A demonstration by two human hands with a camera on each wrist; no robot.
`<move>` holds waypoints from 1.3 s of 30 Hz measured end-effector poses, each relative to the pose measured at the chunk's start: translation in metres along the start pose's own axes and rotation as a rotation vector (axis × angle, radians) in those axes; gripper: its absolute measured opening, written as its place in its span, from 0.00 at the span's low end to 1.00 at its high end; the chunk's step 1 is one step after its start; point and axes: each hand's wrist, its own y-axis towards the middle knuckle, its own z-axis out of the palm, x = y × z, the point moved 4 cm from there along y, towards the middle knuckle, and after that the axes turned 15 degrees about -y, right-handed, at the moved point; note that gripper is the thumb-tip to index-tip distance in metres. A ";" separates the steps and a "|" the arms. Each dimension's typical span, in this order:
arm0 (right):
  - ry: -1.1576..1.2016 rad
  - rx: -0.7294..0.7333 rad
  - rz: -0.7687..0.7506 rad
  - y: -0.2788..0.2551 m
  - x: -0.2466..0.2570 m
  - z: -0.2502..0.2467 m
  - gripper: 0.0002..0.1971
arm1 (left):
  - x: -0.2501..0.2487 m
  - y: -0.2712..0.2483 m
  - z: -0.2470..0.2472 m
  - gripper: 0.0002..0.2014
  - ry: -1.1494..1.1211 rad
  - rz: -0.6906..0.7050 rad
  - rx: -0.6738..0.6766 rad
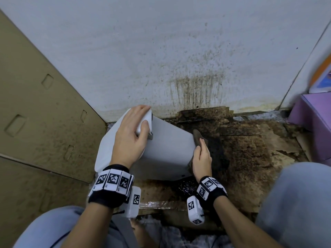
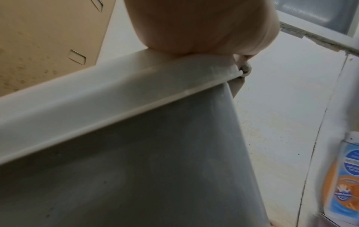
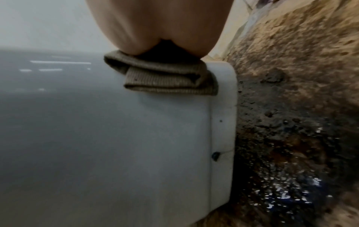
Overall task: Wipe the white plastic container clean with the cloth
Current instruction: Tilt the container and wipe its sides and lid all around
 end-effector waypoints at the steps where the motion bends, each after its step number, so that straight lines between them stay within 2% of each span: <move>1: -0.009 -0.009 -0.007 -0.002 0.006 0.001 0.23 | 0.000 0.000 0.001 0.21 0.000 0.000 0.002; 5: 0.052 0.028 -0.126 -0.017 0.051 0.005 0.23 | 0.000 0.001 0.003 0.21 0.014 0.002 0.016; 10: 0.097 0.137 -0.353 -0.049 0.125 0.016 0.24 | 0.000 0.001 0.005 0.22 0.032 0.016 0.023; 13: 0.095 0.186 -0.425 -0.061 0.145 0.019 0.24 | 0.001 0.000 0.004 0.22 0.023 0.014 0.026; 19: 0.137 0.237 -0.421 -0.056 0.144 0.009 0.23 | 0.003 0.000 0.002 0.22 0.033 0.015 0.036; 22: 0.271 0.262 -0.285 -0.048 0.142 -0.006 0.18 | 0.001 0.000 0.004 0.23 0.039 -0.003 0.043; 25: 0.421 0.243 -0.168 -0.042 0.146 -0.020 0.19 | -0.003 -0.001 0.007 0.23 0.039 -0.006 0.054; 30: 0.500 0.226 -0.186 -0.042 0.165 -0.038 0.19 | -0.011 -0.001 0.011 0.23 0.015 0.000 0.089; 34: 0.429 0.199 -0.276 -0.043 0.176 -0.049 0.16 | -0.025 -0.003 0.017 0.25 -0.191 -0.015 0.071; 39: 0.198 0.136 -0.392 -0.040 0.176 -0.063 0.18 | -0.038 -0.002 0.025 0.22 -0.610 -0.116 -0.079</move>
